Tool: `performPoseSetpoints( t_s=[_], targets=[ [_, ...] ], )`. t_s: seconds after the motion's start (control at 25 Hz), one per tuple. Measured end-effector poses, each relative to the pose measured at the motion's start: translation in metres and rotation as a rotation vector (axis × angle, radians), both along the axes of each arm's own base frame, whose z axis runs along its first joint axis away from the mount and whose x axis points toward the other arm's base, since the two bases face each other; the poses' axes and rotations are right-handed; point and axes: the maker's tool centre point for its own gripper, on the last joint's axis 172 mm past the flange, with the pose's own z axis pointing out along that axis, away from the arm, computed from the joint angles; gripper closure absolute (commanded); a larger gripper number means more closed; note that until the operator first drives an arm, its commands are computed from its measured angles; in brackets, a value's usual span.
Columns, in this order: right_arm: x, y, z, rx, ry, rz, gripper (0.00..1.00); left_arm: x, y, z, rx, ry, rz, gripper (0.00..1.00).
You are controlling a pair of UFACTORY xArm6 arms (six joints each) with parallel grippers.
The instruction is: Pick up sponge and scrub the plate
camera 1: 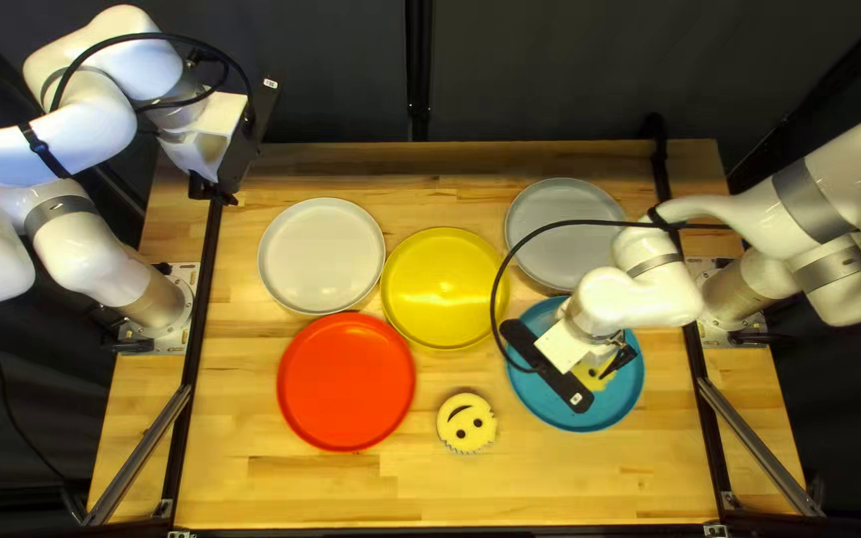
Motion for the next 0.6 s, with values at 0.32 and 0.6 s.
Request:
performPoseSetpoints(
  t_s=[0.32,0.6],
  targets=[
    [0.039,0.004,-0.002,0.003,-0.015,0.013,1.00,0.000,0.000,0.000,0.000,0.000,0.000,0.00],
    [0.085,0.001,0.000,-0.006,-0.044,0.050,1.00,0.000,0.000,0.000,0.000,0.000,0.000,0.00]
  ],
)
